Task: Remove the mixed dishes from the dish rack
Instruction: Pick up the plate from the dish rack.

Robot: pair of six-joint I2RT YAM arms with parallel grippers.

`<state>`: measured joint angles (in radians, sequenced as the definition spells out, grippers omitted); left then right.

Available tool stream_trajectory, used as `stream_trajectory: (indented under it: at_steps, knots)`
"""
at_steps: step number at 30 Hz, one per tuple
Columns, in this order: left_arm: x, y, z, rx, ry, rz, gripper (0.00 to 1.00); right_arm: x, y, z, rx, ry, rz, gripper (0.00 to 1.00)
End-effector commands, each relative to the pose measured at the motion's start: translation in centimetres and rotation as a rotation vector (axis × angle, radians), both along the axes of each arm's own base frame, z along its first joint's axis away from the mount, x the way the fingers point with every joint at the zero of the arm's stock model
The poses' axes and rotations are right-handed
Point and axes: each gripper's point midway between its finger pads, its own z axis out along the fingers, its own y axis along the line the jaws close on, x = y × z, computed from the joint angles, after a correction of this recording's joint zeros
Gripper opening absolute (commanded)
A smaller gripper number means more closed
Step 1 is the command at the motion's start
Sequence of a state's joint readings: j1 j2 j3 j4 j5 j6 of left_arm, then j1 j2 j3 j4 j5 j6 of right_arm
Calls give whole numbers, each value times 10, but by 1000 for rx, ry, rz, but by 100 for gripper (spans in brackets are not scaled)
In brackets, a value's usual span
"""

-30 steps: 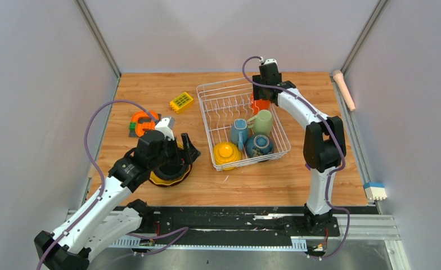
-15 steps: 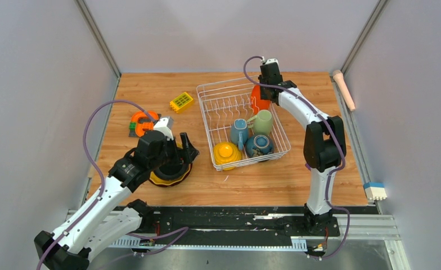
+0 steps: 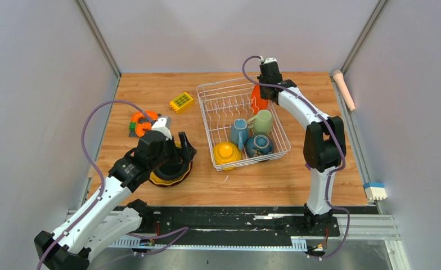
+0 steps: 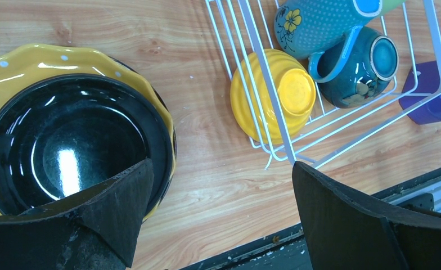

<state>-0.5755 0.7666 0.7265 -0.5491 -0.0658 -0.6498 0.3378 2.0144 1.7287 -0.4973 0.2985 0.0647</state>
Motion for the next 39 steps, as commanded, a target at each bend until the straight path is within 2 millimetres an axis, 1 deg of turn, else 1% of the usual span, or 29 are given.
stream_trajectory:
  at_steps: [1, 8, 16, 23, 33, 35, 36, 39]
  knots:
    - [2, 2, 4, -6, -13, 21, 100, 3, 0, 30, -29, -57, 16, 0]
    - [2, 2, 2, -2, -6, 26, 100, -3, 11, 58, -88, -109, 81, 0]
    - [3, 0, -2, 4, 10, 17, 100, -11, 3, 87, -119, -164, 50, 0]
    - [3, 0, -2, 6, 17, 18, 100, -25, 4, 114, -65, -213, 54, 0]
    - [4, 0, -1, 7, 17, 21, 100, -55, 6, 162, 41, -302, 86, 0]
    - [3, 0, -2, 7, 17, 20, 100, -64, 8, 169, 69, -316, 110, 0]
    - [3, 0, -2, 7, 17, 20, 100, -67, 4, 172, 64, -327, 96, 0]
    - [3, 0, -1, 9, 16, 14, 100, -79, 4, 182, 122, -357, 88, 0]
